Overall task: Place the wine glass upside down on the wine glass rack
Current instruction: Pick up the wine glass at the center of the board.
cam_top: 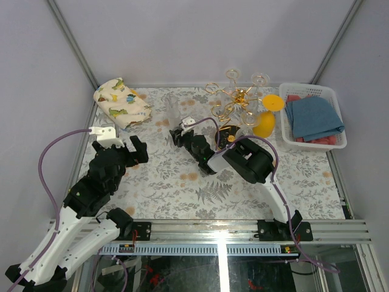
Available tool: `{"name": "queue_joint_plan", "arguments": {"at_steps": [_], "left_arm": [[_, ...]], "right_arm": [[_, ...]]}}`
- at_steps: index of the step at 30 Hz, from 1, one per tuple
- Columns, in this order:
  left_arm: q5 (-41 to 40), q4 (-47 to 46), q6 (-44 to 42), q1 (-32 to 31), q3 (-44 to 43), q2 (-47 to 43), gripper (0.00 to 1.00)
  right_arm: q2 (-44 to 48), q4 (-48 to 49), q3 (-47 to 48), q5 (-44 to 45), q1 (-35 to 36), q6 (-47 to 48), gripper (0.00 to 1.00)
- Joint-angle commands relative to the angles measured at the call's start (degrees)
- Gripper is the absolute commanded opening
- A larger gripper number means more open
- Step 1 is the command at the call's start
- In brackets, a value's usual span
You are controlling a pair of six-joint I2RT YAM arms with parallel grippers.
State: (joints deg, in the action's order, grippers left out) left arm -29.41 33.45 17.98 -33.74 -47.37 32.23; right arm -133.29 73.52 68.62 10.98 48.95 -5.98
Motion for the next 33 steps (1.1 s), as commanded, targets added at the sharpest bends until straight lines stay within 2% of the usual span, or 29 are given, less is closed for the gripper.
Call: {"name": "queue_joint_plan", "arguments": {"at_steps": [1, 18, 33], "left_arm": [[-0.99, -1.37, -0.39, -0.01, 0.44, -0.02, 1.0], [-1.04, -1.64, -0.22, -0.01, 0.57, -0.7, 1.0], [-2.27, -2.03, 1.35, -0.06, 0.88, -4.24, 1.0]], "right_arm": [[1.08, 2.73, 0.68, -0.34, -0.35, 1.19, 0.08], [8.19, 11.23, -9.06, -5.05, 0.13, 4.67, 0.06], [17.04, 14.09, -19.13, -3.18, 6.18, 9.44, 0.07]]}}
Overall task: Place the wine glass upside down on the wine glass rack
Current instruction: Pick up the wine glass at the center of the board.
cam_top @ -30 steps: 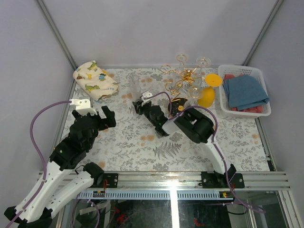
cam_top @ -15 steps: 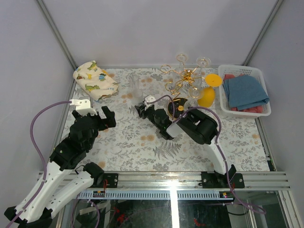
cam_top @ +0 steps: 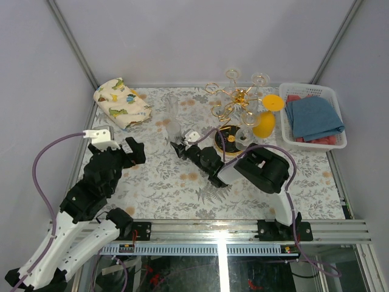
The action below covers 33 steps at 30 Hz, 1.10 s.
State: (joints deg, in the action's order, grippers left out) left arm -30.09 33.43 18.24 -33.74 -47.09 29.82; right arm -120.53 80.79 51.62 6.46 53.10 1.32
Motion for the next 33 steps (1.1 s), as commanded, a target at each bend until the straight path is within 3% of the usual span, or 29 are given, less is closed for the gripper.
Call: {"name": "queue_joint_plan", "arguments": {"at_steps": [1, 17, 33], "left_arm": [[-1.26, -1.93, 1.39, -0.02, 0.5, -2.33, 1.0], [7.15, 1.88, 9.05, -0.02, -0.59, -7.77, 1.0], [20.84, -7.29, 19.8, -0.01, 4.92, -8.58, 1.0]], "right_arm": [[5.11, 6.97, -3.08, 1.78, 2.64, 2.33, 0.07], [22.9, 6.3, -18.5, 10.44, 11.49, 4.66, 0.07], [45.19, -5.63, -21.16, 10.72, 13.02, 1.28, 0.08]]}}
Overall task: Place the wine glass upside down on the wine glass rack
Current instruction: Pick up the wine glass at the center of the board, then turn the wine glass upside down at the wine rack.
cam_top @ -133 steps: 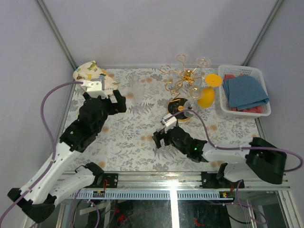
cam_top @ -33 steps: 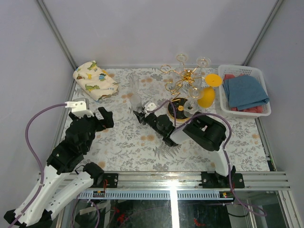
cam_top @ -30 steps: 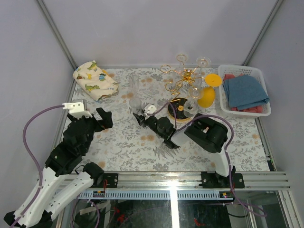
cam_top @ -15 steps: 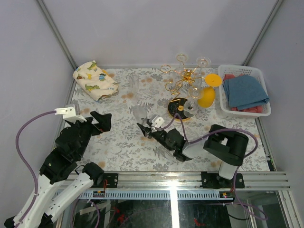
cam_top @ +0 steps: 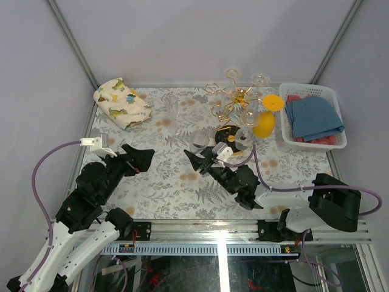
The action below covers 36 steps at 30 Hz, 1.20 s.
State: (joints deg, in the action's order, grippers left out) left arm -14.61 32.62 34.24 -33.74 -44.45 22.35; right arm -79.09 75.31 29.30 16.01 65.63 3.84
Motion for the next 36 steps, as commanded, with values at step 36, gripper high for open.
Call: {"name": "queue_joint_plan", "arguments": {"at_steps": [36], "left_arm": [[25.31, -36.51, 14.95, -0.01, 10.43, 13.02, 0.83]], "right_arm": [[8.13, 0.81, 10.65, 1.25, 0.48, -1.67, 0.09]]}}
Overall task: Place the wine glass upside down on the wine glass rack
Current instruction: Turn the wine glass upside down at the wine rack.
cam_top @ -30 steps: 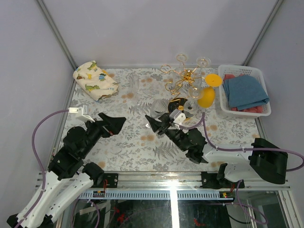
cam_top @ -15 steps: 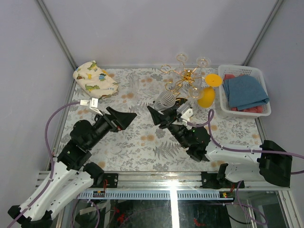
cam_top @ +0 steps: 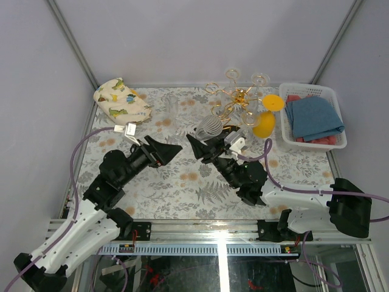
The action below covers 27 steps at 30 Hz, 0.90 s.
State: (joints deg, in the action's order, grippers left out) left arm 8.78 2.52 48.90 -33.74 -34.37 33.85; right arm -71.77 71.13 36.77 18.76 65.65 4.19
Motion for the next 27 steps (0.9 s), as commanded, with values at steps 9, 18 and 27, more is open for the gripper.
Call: {"name": "queue_joint_plan", "arguments": {"at_steps": [9, 18, 27], "left_arm": [[1.59, -13.95, -1.26, -0.15, 0.99, 5.83, 0.65], [2.19, -14.31, -1.53, -0.19, 0.76, 6.49, 0.4], [0.87, -11.19, -2.36, -0.19, -0.43, 6.6, 0.0]], "right_arm": [[0.86, 4.28, 3.31, -4.26, 0.49, -8.04, 0.09], [0.49, 5.1, 3.22, -4.6, 0.51, -9.46, 0.09], [0.48, 5.0, 2.16, -3.86, 0.51, -9.52, 0.09]]}}
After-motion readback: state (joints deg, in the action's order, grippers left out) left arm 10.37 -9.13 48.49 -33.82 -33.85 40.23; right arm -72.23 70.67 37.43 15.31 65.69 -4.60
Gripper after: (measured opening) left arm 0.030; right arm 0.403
